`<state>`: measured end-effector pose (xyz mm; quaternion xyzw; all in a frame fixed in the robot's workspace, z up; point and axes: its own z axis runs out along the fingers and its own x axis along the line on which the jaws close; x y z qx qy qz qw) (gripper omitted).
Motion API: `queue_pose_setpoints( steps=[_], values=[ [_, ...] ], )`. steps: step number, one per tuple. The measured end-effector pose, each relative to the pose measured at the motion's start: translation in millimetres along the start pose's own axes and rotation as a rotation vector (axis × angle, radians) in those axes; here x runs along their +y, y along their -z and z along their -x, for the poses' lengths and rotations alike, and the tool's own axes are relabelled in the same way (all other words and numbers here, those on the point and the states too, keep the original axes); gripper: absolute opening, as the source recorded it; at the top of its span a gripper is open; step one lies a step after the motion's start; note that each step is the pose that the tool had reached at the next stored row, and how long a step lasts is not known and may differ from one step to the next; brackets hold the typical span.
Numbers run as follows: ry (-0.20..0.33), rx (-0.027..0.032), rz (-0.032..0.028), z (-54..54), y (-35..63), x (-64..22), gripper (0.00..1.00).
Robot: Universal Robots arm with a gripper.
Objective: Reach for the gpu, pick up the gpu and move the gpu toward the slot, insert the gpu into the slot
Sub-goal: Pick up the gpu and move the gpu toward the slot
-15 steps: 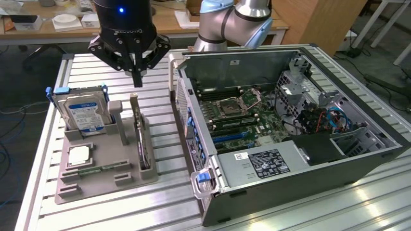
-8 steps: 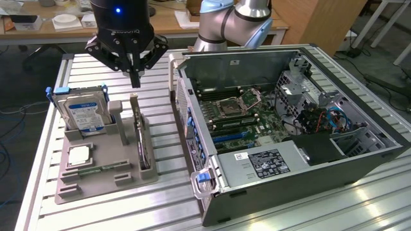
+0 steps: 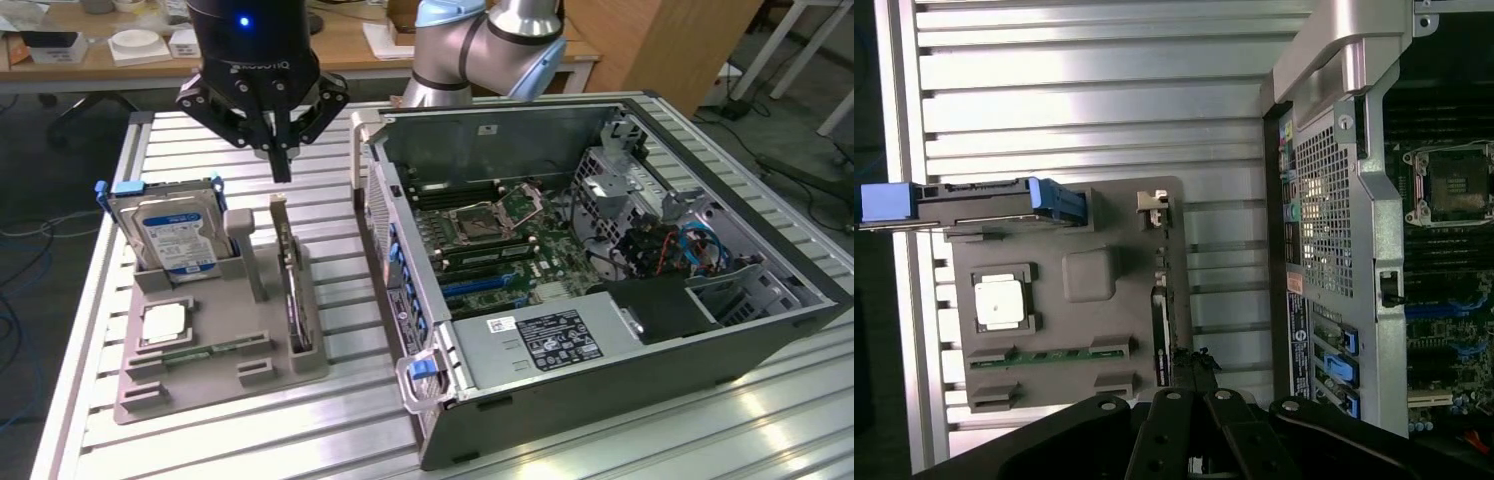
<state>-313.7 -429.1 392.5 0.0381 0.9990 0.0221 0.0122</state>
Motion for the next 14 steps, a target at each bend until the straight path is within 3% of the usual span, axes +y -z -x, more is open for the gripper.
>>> queue_pose_setpoints(
  steps=[4,10,11,12,14],
  values=[
    [0.0,0.0,0.0001,0.0,0.0,0.0,0.11],
    [0.004,0.0001,-0.0002,0.0,0.0,0.0,0.41],
    [0.019,0.0007,0.0002,0.0,-0.2,0.0,0.41],
    [0.037,0.0017,0.0006,-0.1,-0.7,0.0,0.47],
    [0.073,0.0065,0.001,0.0,-1.9,-0.1,0.47]
  ],
)
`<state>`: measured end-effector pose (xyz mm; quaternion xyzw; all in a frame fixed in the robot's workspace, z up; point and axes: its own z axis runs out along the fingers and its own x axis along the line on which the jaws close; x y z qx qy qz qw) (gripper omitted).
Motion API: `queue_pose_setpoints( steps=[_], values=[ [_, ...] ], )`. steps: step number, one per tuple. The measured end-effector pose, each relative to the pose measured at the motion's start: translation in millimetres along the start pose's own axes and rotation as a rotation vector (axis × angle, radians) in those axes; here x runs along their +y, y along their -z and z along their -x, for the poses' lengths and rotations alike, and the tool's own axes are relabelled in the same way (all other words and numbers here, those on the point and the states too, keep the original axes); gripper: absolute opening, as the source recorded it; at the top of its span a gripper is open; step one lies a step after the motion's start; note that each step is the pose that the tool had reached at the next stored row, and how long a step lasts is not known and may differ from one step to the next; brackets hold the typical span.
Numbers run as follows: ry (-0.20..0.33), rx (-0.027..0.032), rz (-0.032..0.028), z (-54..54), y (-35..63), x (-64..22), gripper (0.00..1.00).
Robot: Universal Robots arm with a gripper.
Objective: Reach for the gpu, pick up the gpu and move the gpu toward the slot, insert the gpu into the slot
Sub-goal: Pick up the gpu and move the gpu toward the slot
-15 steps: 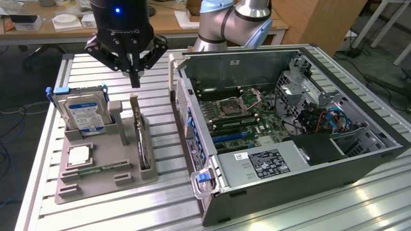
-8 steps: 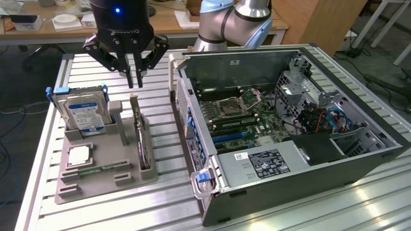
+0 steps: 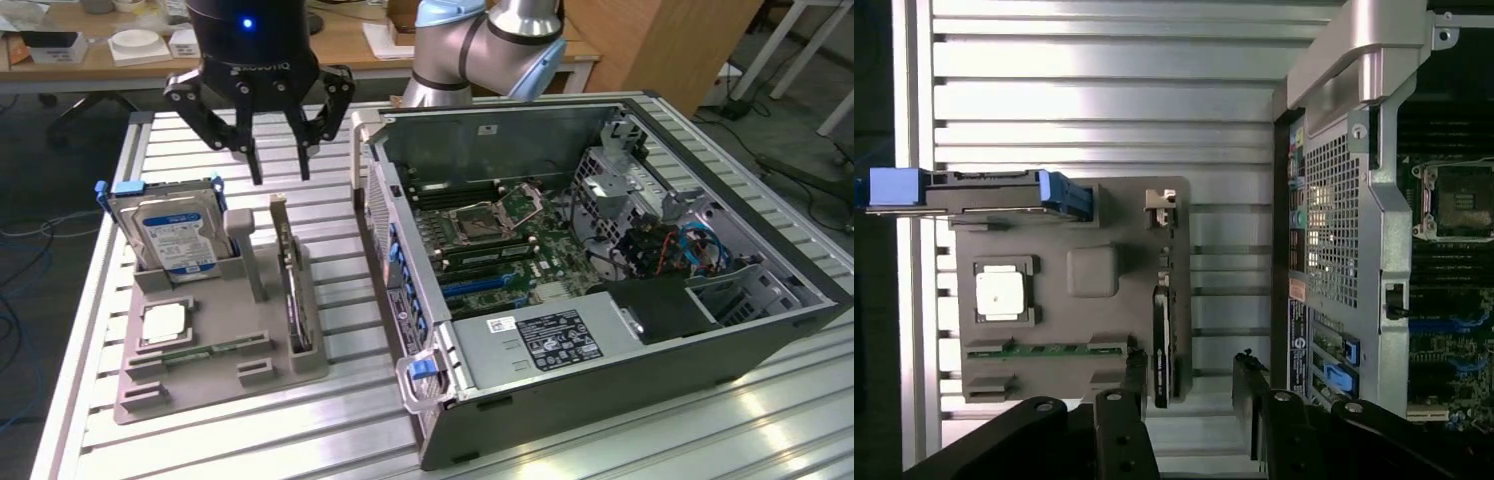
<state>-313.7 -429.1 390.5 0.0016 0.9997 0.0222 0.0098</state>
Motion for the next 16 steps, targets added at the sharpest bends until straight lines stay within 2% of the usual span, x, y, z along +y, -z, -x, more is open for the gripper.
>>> queue_pose_setpoints(
  steps=[3,7,12,16],
  values=[
    [0.035,0.0105,-0.0003,-0.1,-2.2,-0.1,0.47],
    [0.05,0.0182,-0.0003,-0.3,-8.7,-0.6,0.47],
    [0.047,0.0189,-0.0002,-0.4,-17.7,-1.2,0.47],
    [0.01,0.0164,-0.0007,-0.5,-24.7,-1.6,0.47]
  ],
)
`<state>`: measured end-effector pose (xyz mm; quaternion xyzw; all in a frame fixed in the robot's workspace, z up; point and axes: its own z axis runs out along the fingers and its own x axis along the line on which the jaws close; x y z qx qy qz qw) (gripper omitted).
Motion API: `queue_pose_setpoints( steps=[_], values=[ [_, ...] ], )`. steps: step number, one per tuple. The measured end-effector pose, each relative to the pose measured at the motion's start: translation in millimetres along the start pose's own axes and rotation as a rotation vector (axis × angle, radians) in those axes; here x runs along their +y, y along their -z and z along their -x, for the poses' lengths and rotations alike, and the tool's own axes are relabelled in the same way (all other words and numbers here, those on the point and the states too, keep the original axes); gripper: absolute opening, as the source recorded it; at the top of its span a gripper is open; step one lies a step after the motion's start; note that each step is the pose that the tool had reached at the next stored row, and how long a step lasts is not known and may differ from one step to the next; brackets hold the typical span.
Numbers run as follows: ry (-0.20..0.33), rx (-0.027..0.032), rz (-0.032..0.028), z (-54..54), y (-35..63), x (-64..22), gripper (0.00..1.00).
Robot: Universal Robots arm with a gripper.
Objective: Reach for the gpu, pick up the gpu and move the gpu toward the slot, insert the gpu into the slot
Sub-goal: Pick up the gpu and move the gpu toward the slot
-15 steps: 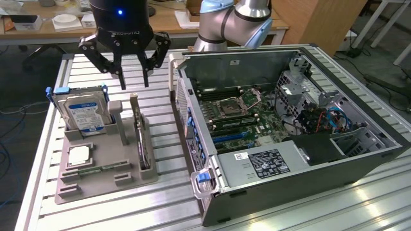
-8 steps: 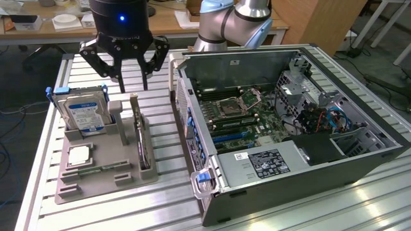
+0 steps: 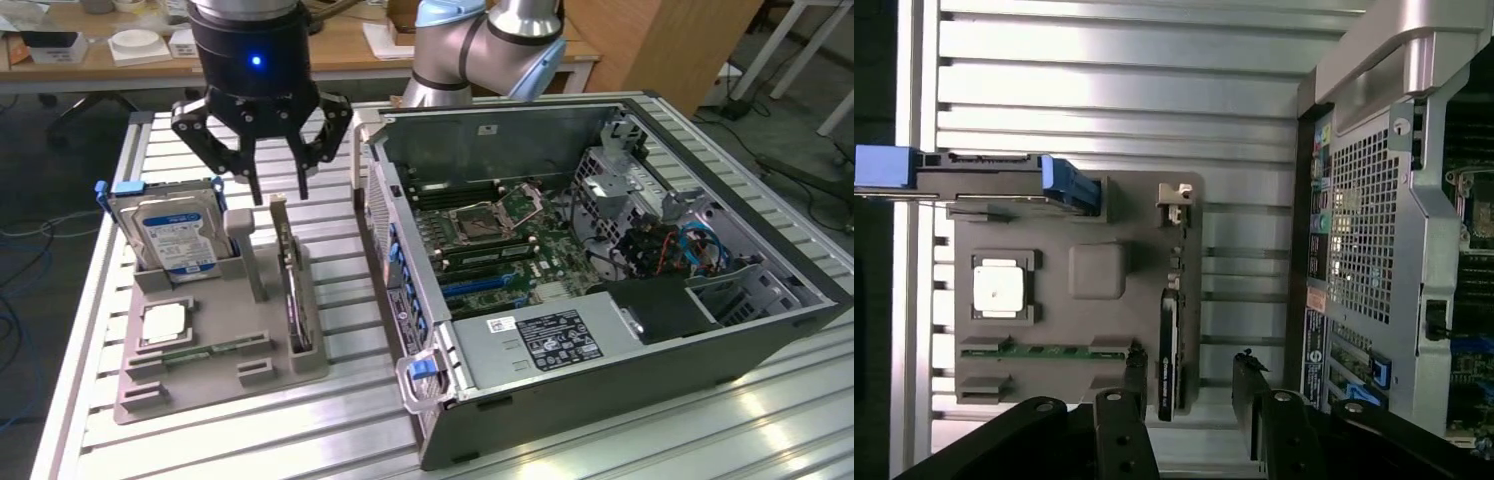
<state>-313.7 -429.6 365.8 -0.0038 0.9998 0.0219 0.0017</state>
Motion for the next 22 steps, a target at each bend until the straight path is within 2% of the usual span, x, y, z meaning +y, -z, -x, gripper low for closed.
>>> queue_pose_setpoints(
  steps=[15,22],
  values=[
    [-0.01,0.0032,0.0,-0.3,-26.7,-12.5,0.47],
    [-0.01,0.0047,0.0,-0.3,-39.3,-15.4,0.47]
  ],
)
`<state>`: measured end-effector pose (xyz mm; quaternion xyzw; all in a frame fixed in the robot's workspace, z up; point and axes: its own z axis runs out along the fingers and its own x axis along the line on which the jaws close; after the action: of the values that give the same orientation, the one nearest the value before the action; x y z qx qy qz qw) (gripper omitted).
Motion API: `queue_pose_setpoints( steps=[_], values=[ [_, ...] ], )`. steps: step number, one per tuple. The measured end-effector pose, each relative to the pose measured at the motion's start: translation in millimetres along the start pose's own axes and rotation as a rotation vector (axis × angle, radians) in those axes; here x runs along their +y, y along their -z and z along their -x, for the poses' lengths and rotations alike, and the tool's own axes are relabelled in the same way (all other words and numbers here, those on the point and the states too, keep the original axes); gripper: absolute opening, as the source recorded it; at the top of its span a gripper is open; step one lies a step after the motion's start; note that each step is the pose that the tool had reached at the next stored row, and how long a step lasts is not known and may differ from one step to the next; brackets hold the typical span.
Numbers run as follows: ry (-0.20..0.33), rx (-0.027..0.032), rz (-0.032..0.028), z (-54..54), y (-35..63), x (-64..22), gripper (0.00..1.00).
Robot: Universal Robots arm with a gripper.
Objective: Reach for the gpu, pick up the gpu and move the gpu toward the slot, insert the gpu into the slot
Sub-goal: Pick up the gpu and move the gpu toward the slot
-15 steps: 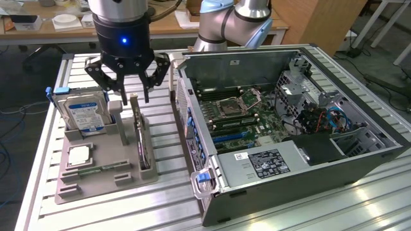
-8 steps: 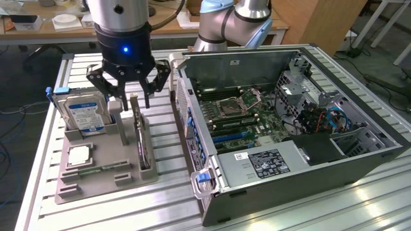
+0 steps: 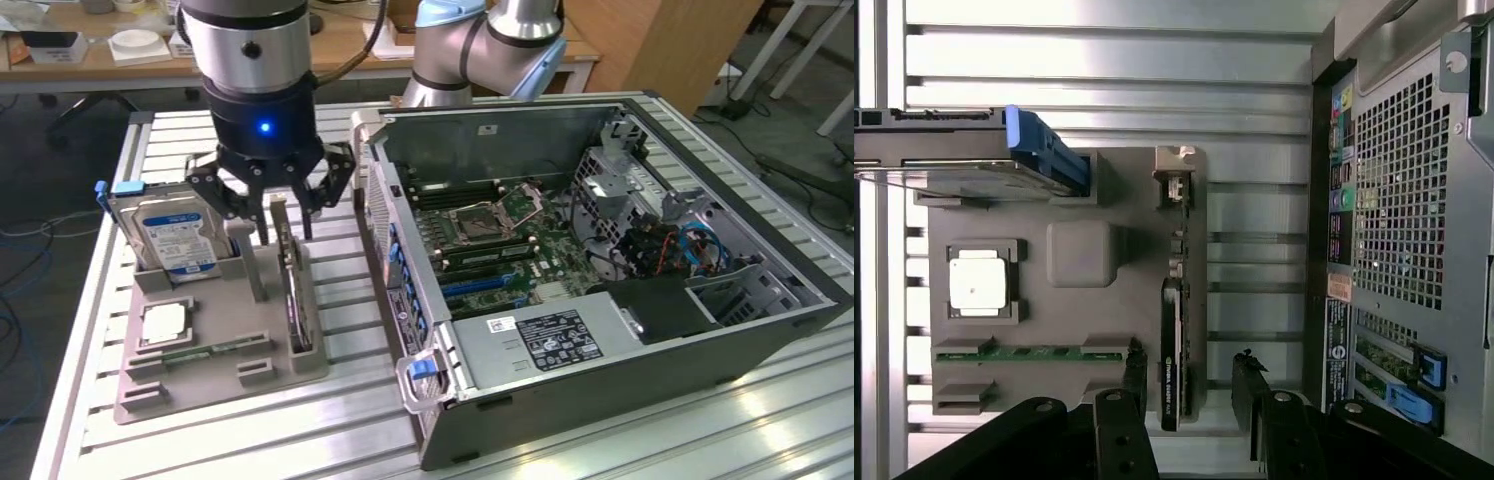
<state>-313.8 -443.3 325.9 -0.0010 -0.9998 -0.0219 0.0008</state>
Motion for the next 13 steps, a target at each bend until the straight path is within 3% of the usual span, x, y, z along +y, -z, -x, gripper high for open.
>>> queue_pose_setpoints(
  steps=[13],
  values=[
    [0.002,0.0006,0.0,0.1,-23.4,-6.4,0.47]
  ],
)
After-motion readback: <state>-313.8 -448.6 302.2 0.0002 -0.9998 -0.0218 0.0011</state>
